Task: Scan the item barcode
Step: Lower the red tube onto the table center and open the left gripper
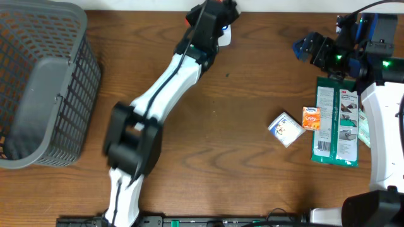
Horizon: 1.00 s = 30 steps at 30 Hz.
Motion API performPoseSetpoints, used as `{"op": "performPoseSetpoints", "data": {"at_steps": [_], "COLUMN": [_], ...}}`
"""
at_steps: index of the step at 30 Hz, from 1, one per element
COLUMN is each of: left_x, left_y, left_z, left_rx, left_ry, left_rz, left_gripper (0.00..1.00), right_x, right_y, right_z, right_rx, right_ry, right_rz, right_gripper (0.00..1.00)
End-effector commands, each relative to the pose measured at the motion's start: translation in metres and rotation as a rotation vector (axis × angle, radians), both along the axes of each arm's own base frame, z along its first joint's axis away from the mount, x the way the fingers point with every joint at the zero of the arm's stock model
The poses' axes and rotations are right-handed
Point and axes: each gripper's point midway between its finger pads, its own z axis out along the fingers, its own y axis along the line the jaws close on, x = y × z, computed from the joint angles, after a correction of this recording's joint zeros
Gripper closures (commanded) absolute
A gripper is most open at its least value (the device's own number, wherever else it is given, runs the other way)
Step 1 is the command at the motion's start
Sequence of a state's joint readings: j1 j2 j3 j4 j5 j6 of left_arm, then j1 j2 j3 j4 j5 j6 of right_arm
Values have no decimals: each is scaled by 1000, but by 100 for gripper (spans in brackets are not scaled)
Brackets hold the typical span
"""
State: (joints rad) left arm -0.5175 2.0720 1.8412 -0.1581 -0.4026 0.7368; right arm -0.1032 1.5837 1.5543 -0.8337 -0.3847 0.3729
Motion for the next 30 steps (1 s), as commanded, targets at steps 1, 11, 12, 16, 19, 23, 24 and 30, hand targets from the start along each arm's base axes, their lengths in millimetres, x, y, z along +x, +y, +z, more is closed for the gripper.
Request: {"op": "performPoseSetpoints", "data": {"at_steps": [1,11,12,16,19,23,24,30], "left_x": [-56,-168,-171,-183,-193,-207,-212,-205], "left_y": [-21,-105,-110,-139,-165,-190,-195,-186], "left_z": [50,19,13,-8,-18,-38,-45,-89], "left_rx": [-425,-844,-865,-929,-962,-957,-940,-751], "left_ry": [117,783,825,968,1039,1096,1105,976], "left_rz": [20,-281,-279,-316,-365,-363,-359,-173], "left_gripper": [87,86,87,87,87,88,89,90], "right_x": [-1,6,9,0,-15,-50,-61,-127], "right_y": [-1,-4,-4,-2,-13,-61,-75,-148], "right_z": [4,10,13,23,42,56,56,40], "right_rx": [-13,-25,-24,39,123,169,174,192], "right_ry": [-14,-51,-69,-77,-106,-89,-73,73], "right_rz": [7,-6,-3,25,32,-101,-150,-468], "right_gripper": [1,1,1,1,1,1,1,1]}}
